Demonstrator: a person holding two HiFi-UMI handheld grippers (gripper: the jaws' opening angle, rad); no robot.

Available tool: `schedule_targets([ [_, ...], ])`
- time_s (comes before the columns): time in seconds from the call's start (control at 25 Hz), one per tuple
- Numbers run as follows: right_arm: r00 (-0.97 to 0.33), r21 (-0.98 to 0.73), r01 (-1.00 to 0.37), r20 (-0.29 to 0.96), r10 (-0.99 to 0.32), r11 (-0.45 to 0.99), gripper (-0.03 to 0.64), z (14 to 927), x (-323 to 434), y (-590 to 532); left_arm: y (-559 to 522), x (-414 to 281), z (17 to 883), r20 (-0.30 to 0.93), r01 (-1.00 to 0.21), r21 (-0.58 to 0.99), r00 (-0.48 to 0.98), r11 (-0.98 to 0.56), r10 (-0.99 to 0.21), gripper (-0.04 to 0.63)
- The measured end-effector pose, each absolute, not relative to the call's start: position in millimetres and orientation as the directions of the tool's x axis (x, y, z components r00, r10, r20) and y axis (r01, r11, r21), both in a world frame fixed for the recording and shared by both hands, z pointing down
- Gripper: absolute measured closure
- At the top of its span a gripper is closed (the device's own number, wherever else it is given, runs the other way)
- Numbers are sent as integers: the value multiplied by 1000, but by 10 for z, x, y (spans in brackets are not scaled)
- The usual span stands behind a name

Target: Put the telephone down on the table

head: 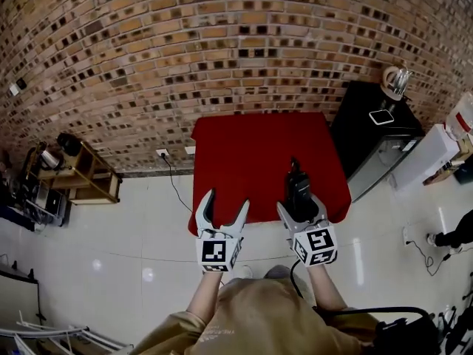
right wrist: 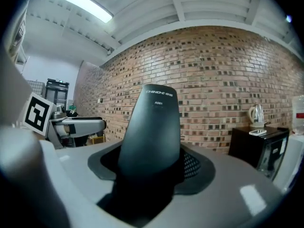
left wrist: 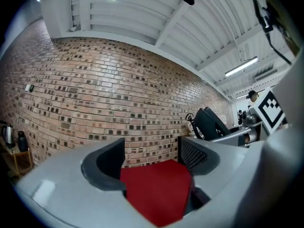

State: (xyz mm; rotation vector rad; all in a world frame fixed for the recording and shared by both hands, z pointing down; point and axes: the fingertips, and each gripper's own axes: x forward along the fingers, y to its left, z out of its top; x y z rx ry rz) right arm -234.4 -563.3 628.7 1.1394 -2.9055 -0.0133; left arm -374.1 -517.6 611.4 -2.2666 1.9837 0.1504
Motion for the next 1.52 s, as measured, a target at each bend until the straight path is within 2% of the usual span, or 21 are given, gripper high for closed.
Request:
schedule_targets([
  [0.2,-742,19,-667,70,-667,745,322,6884,-2834,-6384,-5901,-4229,6566,-194,-993,-20,120,-118,-974,229],
  [0.36,-766,31,-636,94,-635,771,322,7202,-3217,-6908,-6372,-4535,6828,-139,-995,-20,95,-93,-986,229],
  [0.48,-790,36,-598,142,-596,801,322,7628,-3541,-7266,-6778,-4797,6954,-190,-996,-54,87,-78,-978,229],
  [0.6,-823,35,-528,225,-521,849,322,8192,-3850,-7653,-7182,-4965,7014,-194,-997,-57,58,-48,-979,229],
  [0.84,-849,0,-339,430,-306,941,322,9575,-4641,-8294,-7722,-5404,7358,-168,-995,-6,-95,97,-981,229],
  [0.96,-817,-6,-280,527,-235,960,322,10178,-5059,-8597,-7776,-5593,7568,-108,-985,14,-170,170,-979,229],
  [1.08,-764,21,-211,620,-178,977,322,10578,-5429,-8757,-7684,-5726,7815,37,-975,44,-216,218,-976,229],
  [1.24,-686,119,-75,714,-138,990,321,11104,-5918,-8901,-7715,-5962,8004,-12,-970,5,-244,244,-970,229],
  [1.32,-648,180,24,752,-122,983,321,11332,-6135,-8906,-7703,-5999,8047,25,-969,8,-248,248,-969,229],
  [1.52,-532,215,237,844,-59,947,318,11805,-6415,-8688,-7592,-6122,8091,-19,-965,-17,-262,262,-965,229],
])
